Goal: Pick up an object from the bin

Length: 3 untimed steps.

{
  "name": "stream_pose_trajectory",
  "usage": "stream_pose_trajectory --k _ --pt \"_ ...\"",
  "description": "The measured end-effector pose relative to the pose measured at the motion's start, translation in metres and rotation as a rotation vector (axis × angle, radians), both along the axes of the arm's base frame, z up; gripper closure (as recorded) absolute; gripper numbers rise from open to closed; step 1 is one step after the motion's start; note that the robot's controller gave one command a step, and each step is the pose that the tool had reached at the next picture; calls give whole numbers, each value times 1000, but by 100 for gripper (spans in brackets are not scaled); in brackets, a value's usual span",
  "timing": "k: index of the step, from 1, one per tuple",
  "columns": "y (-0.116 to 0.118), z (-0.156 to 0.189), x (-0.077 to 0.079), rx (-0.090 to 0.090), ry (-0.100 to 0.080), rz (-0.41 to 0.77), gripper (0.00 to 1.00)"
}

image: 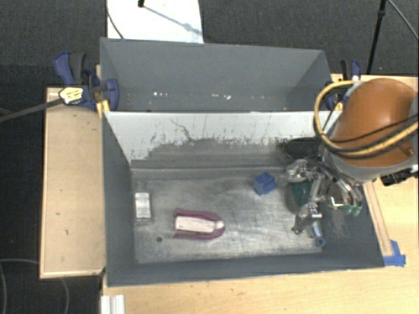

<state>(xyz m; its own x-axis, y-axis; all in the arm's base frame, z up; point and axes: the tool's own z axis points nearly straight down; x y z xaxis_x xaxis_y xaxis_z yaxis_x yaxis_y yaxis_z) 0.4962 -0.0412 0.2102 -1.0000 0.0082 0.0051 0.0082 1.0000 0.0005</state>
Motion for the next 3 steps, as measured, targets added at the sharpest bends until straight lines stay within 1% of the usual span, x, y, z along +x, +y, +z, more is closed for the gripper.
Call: stream_pose_trajectory --k 1,2,3 --pt "21 -22 41 0 -10 -177 0" --pt "6 -133 87 -1 -4 -350 0" --pt "5 -129 88 -2 -8 -345 100"
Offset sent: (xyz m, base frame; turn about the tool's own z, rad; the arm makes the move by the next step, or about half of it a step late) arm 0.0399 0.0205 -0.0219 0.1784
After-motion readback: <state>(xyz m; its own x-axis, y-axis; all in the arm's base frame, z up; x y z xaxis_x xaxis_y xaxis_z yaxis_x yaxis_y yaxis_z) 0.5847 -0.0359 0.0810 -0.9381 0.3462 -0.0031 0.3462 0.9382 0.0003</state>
